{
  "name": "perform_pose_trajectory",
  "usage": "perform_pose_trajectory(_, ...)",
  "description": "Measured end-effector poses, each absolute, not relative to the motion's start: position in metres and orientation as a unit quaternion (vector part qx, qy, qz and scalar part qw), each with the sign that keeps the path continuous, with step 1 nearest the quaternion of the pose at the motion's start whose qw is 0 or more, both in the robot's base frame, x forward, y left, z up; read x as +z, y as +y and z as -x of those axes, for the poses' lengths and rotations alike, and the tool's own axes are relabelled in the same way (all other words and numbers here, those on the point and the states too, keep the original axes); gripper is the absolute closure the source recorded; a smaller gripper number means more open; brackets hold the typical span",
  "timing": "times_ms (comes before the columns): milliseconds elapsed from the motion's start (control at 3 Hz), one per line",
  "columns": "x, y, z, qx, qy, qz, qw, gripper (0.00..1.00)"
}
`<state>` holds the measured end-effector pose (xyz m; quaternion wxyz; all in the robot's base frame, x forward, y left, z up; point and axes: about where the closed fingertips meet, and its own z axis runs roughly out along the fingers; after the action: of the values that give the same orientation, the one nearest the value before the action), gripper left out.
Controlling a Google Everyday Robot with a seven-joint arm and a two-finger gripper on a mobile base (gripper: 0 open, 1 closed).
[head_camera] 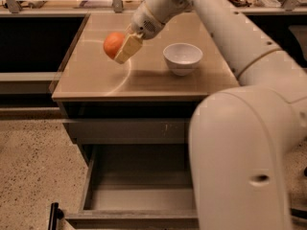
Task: Place orange into middle drawer
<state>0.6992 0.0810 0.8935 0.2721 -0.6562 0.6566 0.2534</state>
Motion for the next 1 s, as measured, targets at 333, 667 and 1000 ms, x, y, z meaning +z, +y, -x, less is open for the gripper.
perform_pose_trajectory(333, 0.955, 0.053, -0.667, 0.229, 0.674, 0.613, 0.343, 1.00)
perform_pose_trajectory(667, 1.002, 0.034, -0.621, 0.208, 0.679, 0.575, 0.407, 1.00)
perform_pose_trajectory(1000, 0.983, 0.024, -0.614, 0.204, 0.692, 0.561, 0.406, 1.00)
